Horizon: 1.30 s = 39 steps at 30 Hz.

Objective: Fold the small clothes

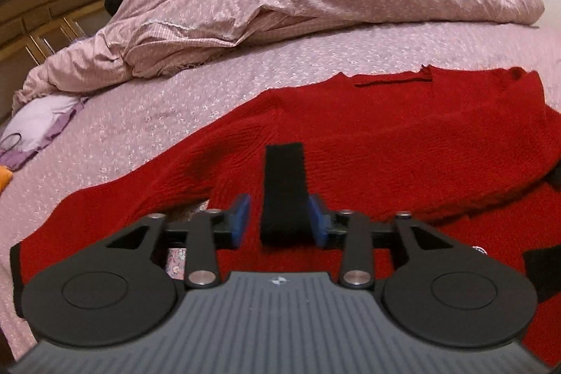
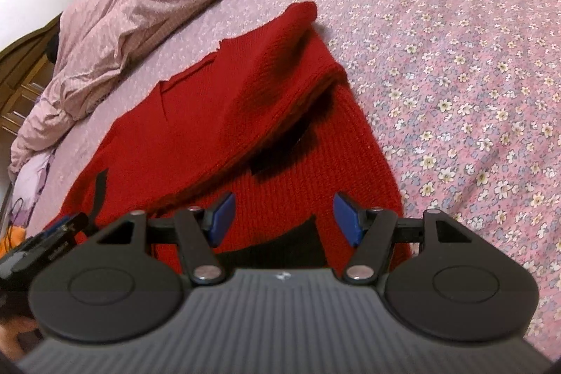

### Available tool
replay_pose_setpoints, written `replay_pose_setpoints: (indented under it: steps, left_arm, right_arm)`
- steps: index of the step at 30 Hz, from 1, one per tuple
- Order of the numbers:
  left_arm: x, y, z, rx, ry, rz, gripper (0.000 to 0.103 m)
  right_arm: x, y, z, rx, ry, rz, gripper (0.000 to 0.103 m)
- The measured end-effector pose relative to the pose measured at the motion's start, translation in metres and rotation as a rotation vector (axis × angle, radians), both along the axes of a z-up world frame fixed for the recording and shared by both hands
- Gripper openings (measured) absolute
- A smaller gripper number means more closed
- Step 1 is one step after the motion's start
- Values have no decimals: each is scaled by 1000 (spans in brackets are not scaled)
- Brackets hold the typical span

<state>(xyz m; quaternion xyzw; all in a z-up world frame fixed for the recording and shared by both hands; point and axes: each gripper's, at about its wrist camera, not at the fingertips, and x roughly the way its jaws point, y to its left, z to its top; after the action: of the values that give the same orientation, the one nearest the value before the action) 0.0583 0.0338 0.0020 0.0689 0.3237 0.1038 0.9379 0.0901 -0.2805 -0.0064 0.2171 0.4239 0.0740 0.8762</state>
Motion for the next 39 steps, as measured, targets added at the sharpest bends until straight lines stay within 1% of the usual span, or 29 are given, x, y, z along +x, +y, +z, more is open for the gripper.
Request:
replay_pose_setpoints:
  steps: [1,4,6,8,10,13,16,20,25,27,31,35,39]
  left_arm:
    - [1,4,0,-7,-2,1,55]
    - [10,13,3,-39,-8,-8,60]
    - [19,19,3,-79,10,-10,62]
    - [29,27,1,-124,36,-19,67]
    - [41,33,-2,-158,65,-28,69]
    - [55,41,-9,-173,102,-16,69]
    - [64,46,-14,-190,117,-1,69]
    - [72,51,-16,-232,120,-4,69]
    - [86,48,-19,-255,113,-20,69]
    - [93,44,-21,-257,110,-30,69]
    - [105,40,-24,-264,97,-30,69]
    - [108,44,-26,-288,91,-21,69]
    - [107,47,-27,-289,90,-37,69]
  right_arm:
    - [1,2,-1,-4,3,5,66]
    - [1,6,-1,-18,6,16,66]
    - [2,8,-1,-29,8,19,66]
    - [3,7,-1,-29,11,18,66]
    - [3,7,-1,-32,12,19,66]
    - [5,8,-1,-43,14,22,66]
    - [5,10,-2,-50,16,24,66]
    - [7,12,-4,-61,18,24,66]
    - [14,14,1,-77,12,41,67]
    - [22,10,8,-68,-5,53,66]
    - [45,7,28,-133,-80,74,66]
    - [74,6,33,-178,-88,81,66]
    - [95,8,26,-191,-77,98,66]
